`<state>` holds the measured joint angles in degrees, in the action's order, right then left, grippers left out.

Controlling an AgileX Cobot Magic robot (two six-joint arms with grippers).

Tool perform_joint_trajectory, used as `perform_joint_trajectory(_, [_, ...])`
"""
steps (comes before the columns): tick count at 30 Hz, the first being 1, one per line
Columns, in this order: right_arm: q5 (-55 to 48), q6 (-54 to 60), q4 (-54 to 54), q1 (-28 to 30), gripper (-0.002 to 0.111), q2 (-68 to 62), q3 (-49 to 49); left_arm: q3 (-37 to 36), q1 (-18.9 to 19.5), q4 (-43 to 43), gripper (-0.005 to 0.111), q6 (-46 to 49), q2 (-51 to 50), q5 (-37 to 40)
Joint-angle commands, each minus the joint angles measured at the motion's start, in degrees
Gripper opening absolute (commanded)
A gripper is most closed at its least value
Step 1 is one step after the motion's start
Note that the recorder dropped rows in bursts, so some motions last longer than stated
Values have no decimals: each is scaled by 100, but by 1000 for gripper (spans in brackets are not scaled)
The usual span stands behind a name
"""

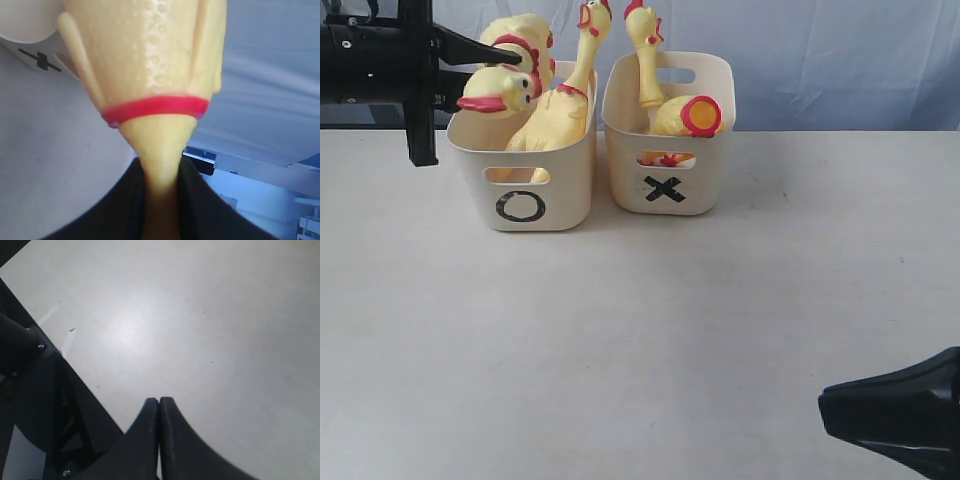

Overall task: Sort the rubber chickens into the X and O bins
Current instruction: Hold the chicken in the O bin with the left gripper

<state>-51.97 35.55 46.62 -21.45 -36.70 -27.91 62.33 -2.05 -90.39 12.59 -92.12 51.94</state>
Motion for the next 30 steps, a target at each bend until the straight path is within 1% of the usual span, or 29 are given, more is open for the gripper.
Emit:
perform_joint_trajectory(1, [-38,44,30,11,-1,37,26,62,125,-81,0,-35,203,-259])
perform_joint_trajectory(4, [-109,44,30,11,-1,37,26,62,181,-92,0,-110,203,-570])
perform_joint_trajectory(11, [-91,44,30,-40,-1,37,26,62,181,-80,0,-317,203,-1082])
perform_joint_trajectory(14, [-103,44,30,-51,-1,37,26,62,181,22,0,-339,203,-1084])
perform_joint_trajectory(18, [-103,44,30,-51,-1,37,26,62,181,96,0,-364,148,-835])
perform_joint_trajectory(26, [-103,44,30,-51,-1,37,26,62,181,232,0,-364,-143,-658])
perform_joint_trajectory(30, [-92,44,30,-51,-1,37,26,62,181,221,0,-364,-242,-744])
